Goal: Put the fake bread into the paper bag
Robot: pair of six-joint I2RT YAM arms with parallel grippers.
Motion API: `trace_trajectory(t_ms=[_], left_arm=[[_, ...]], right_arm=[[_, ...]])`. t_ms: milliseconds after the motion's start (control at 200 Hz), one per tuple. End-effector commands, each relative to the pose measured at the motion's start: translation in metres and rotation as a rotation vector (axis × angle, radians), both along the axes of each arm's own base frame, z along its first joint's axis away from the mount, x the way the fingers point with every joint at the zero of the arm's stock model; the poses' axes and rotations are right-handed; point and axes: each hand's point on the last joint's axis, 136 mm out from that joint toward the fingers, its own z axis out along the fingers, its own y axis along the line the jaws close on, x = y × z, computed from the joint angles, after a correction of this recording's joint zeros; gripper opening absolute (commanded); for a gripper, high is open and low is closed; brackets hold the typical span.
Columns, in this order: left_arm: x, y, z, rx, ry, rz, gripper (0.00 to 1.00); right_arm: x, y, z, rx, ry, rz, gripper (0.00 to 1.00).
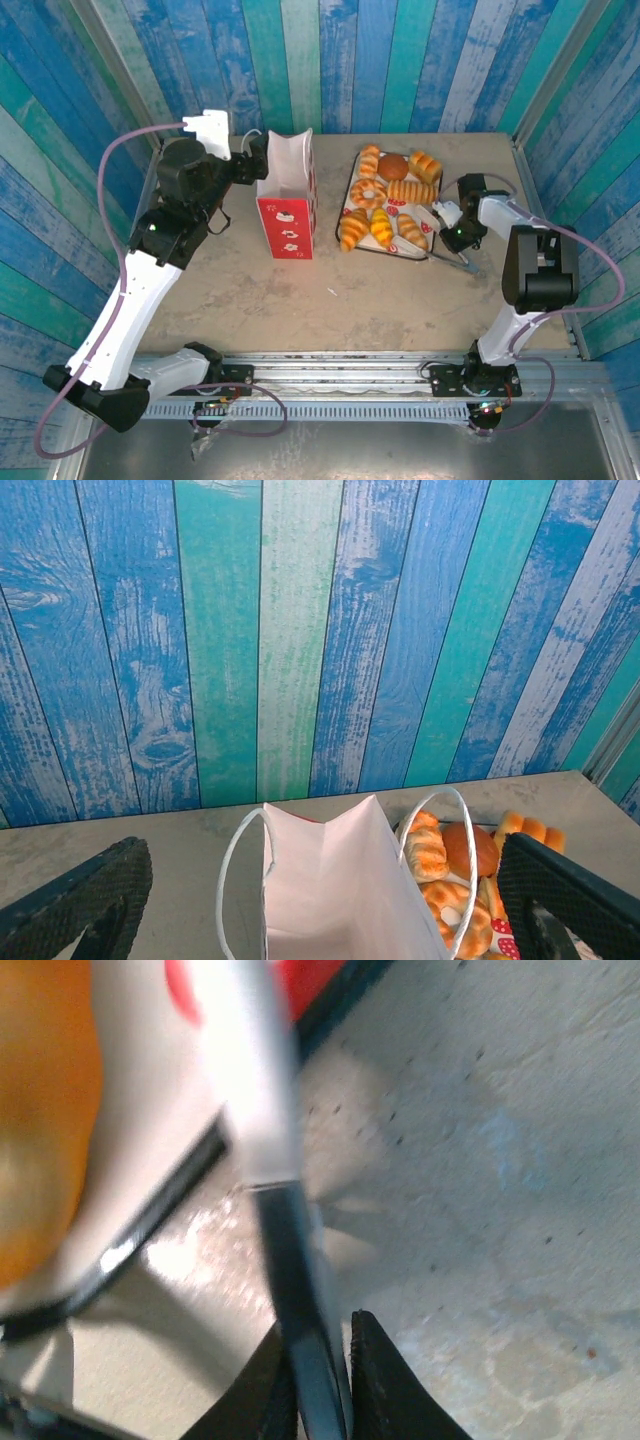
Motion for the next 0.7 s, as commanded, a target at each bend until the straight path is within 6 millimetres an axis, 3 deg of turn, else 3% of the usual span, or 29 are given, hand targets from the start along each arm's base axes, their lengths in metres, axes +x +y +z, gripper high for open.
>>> trace_trajectory(t_ms=[0,175,391,511,696], left_arm=[[-0.015,0.01,0.024,-0.011,-0.065,0.016,0.92],[-0.018,0.008,0.029,-0.019,-0.082,0.002,0.92],[-0.022,-0.005,0.034,-0.052,-0.11,-0.081,0.91],[-0.022,-0.02,0.032,-0.091,-0.117,-0.156,0.9],[-0.011,-0.052,0.009,-0.203,-0.053,-0.293,0.87]], right_arm=[[0.0,0.004,0.02,0.026,-0.058,-0.015,0.09],[0.0,0.011,0.049,0.059,-0.149,-0.032,0.04],[0.005,0.022,0.109,0.155,-0.322,-0.108,0.02],[0.014,0.043,0.15,0.331,-0.428,-0.202,0.02],[0.031,0.064,0.207,0.57,-0.545,-0.422,0.01]])
